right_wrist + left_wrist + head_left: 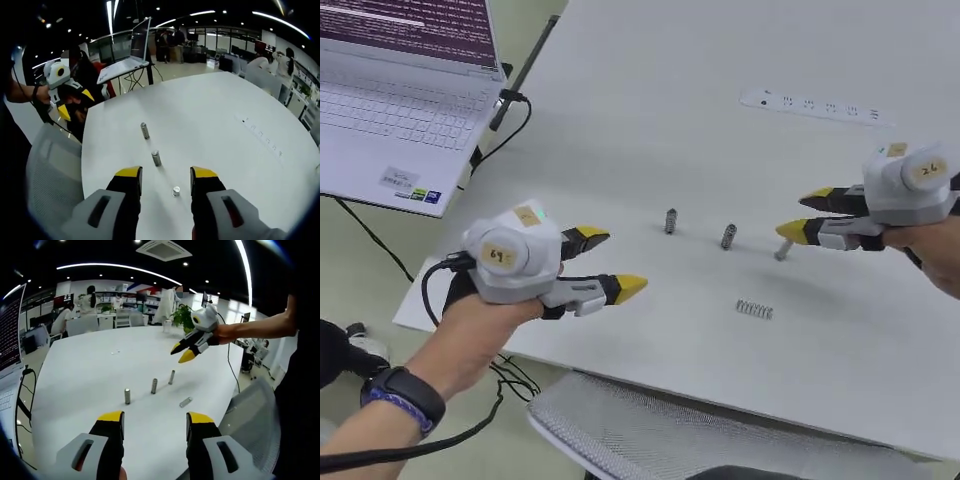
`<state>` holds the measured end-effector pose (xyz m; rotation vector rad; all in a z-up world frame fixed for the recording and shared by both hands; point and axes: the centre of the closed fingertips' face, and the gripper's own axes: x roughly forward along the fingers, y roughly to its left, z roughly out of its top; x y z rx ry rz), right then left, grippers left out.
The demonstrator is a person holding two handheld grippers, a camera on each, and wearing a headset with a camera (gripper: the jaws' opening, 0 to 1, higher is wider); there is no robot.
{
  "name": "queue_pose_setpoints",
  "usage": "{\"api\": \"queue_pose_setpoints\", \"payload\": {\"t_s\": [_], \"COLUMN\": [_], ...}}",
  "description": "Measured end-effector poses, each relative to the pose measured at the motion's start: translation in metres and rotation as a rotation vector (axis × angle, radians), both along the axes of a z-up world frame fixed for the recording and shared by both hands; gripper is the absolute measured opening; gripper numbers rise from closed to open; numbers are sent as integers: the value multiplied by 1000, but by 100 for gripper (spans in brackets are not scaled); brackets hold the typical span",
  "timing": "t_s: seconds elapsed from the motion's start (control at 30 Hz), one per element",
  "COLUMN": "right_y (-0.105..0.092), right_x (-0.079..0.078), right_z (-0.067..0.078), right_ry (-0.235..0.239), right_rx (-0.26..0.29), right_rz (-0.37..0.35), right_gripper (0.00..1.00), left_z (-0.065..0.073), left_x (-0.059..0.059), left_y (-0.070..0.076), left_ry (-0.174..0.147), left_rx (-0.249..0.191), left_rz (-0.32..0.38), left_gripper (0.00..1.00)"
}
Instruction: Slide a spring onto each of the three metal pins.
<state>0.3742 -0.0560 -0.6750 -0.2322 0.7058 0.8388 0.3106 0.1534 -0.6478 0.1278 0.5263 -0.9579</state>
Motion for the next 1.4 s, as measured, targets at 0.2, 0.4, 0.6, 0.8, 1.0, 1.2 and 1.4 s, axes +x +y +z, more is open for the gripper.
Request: {"api": "queue_pose_setpoints", "payload": {"t_s": [0.2, 0.4, 0.6, 0.8, 1.0, 1.2, 1.4], "right_y": [-13, -29, -45, -58, -66, -68, -71], "right_x": [-16, -33, -55, -79, -102, -115, -118], "right_z": [1, -1, -7, -12, -18, -20, -19], "right_ry": [1, 14, 28, 39, 55, 61, 55], "right_rx": [39, 69, 66, 72, 79, 91, 93], "right_rz": [-60, -122, -164, -206, -243, -268, -283], "right_gripper": [39, 41, 43, 44, 45, 46, 45], "left_z": [-1, -1, 1, 4, 4, 4, 2], "left_x": [1, 2, 3, 4, 3, 3, 4], "left_y": [-7, -14, -20, -25, -28, -34, -37], "left_ry": [0, 3, 2, -1, 1, 1, 1], "left_rx": [5, 1, 1, 1, 5, 6, 10], "left_rz": [-18, -33, -43, -54, -66, -77, -92], "left_gripper": [44, 44, 44, 44, 45, 45, 44]}}
